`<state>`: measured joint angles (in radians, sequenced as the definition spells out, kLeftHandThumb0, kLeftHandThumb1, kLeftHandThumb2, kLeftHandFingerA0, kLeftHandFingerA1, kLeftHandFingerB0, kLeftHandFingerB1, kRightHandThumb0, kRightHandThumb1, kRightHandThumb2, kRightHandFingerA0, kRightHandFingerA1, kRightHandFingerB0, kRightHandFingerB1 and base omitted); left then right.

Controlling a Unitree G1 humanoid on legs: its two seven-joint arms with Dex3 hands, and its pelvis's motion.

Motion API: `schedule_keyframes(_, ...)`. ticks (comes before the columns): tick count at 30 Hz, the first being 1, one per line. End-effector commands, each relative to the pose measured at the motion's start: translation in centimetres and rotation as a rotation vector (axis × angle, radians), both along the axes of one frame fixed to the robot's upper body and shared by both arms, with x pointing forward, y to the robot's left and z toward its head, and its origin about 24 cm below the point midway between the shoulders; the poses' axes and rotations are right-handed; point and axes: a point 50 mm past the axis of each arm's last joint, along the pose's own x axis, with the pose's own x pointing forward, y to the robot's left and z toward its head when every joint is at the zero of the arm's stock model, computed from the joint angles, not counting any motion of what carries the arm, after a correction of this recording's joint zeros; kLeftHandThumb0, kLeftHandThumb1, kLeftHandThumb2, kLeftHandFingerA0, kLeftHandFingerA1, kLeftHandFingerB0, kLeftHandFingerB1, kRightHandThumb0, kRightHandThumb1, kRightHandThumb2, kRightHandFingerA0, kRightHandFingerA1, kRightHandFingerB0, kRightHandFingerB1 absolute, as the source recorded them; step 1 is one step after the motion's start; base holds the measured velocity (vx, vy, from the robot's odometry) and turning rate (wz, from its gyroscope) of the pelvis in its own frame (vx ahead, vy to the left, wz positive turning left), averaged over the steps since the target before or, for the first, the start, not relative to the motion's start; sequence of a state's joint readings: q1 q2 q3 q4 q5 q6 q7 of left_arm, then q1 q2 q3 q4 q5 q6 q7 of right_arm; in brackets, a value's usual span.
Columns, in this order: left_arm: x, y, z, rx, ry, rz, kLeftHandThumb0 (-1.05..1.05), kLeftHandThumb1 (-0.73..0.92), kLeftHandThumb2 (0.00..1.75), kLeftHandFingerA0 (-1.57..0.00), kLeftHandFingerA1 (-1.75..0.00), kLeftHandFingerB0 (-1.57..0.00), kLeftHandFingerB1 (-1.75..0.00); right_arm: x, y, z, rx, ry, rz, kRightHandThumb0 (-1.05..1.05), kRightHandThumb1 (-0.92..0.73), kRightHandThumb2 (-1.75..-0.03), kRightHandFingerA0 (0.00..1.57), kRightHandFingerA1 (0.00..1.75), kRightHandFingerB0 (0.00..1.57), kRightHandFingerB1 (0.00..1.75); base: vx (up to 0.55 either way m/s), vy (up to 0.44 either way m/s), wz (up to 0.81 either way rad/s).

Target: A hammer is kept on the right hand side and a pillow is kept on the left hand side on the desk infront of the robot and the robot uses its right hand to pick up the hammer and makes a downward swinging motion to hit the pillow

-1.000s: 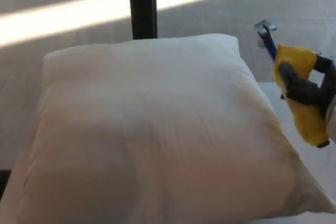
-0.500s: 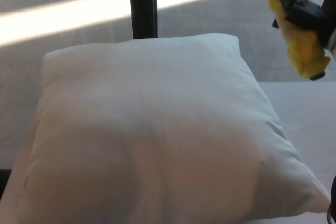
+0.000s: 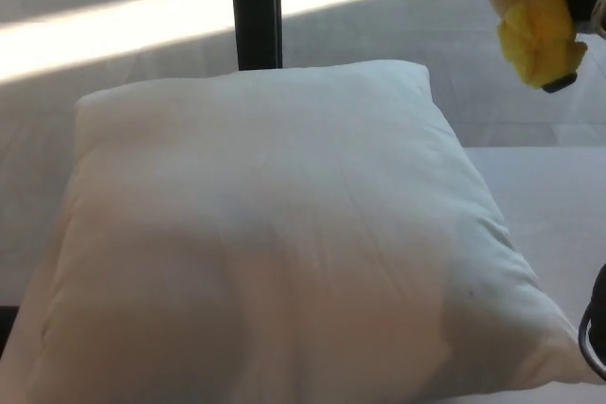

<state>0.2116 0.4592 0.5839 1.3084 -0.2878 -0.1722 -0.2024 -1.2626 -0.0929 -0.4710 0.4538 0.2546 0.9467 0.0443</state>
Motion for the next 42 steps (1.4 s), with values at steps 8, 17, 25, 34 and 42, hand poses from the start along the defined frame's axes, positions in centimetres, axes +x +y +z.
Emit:
schedule_keyframes(8, 0.5, 0.7, 0.7, 0.031, 0.013, -0.039, -0.77, 0.79, 0.64, -0.75, -0.58, -0.67, -0.51, -1.8, 1.7, -9.1, 0.078, 0.396, 0.171, -0.34, -0.75, -0.98, 1.03, 1.75, 0.65, 1.60, 0.00, 0.000, 0.00)
schedule_keyframes(17, 1.1, 1.0, 0.9, 0.037, 0.011, -0.051, -0.79, 0.78, 0.64, -0.74, -0.54, -0.65, -0.48, -3.7, 1.2, -16.7, -0.016, 0.533, 0.152, -0.37, -0.73, -0.79, 1.07, 1.75, 0.87, 1.20, 0.00, 0.000, 0.00)
schedule_keyframes(25, 1.4, 1.1, 1.0, 0.060, 0.018, -0.064, -0.75, 0.80, 0.63, -0.76, -0.55, -0.68, -0.49, -6.4, 0.0, -25.3, -0.226, 0.775, 0.063, -0.30, -0.77, -1.04, 1.08, 1.75, 0.75, 1.75, 0.00, 0.000, 0.00)
schedule_keyframes(34, 1.5, 1.1, 1.1, 0.054, 0.003, -0.053, -0.74, 0.79, 0.64, -0.75, -0.57, -0.67, -0.50, -6.3, 0.9, -25.3, -0.263, 0.752, 0.079, -0.34, -0.79, -0.95, 1.09, 1.75, 0.70, 1.73, 0.00, 0.000, 0.00)
schedule_keyframes(42, 1.1, 1.0, 0.9, 0.035, 0.018, -0.042, -0.78, 0.80, 0.64, -0.74, -0.55, -0.66, -0.49, -4.0, 2.0, -20.7, -0.181, 0.615, 0.081, -0.34, -0.87, -0.88, 1.06, 1.75, 0.64, 1.72, 0.00, 0.000, 0.00)
